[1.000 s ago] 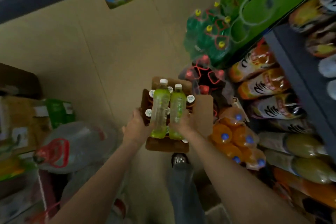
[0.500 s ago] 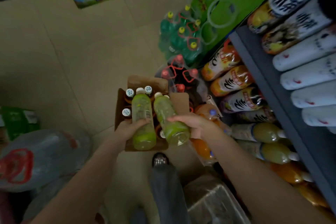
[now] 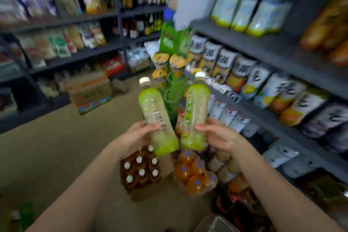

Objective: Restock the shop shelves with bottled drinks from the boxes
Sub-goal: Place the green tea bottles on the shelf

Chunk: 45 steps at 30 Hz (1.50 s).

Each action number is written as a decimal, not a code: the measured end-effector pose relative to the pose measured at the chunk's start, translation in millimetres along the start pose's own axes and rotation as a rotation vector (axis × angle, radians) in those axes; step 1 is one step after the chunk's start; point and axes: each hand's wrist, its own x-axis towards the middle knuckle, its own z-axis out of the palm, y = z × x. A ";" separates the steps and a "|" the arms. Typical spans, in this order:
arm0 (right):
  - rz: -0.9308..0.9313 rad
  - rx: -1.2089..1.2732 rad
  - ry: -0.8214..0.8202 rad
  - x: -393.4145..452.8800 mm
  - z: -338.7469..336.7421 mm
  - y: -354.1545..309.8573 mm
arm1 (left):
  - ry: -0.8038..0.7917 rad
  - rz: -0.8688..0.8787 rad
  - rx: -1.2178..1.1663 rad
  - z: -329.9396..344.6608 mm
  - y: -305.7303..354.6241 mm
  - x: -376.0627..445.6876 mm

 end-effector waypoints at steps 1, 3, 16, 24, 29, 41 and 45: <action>-0.071 -0.004 0.021 -26.2 1.5 -17.4 | -0.014 0.042 0.005 18.8 22.9 -6.9; -0.213 -0.040 0.062 -85.2 0.2 -56.6 | -0.064 0.147 0.036 66.4 69.2 -21.8; -0.576 -0.094 0.476 -331.4 -76.6 -90.8 | -0.404 0.289 0.185 327.8 110.6 -68.1; -0.840 0.005 1.027 -466.6 -188.4 -52.0 | -0.604 0.477 0.415 500.4 76.3 -80.2; -0.890 -0.234 1.435 -562.1 -290.8 -26.9 | -0.674 0.719 0.603 622.3 41.0 -89.1; -0.532 -0.440 1.708 -650.9 -474.4 -42.7 | -0.524 0.708 0.616 780.8 4.5 -77.4; -0.516 -0.431 1.661 -645.4 -490.2 -55.0 | -0.475 0.670 0.613 788.9 -2.5 -68.1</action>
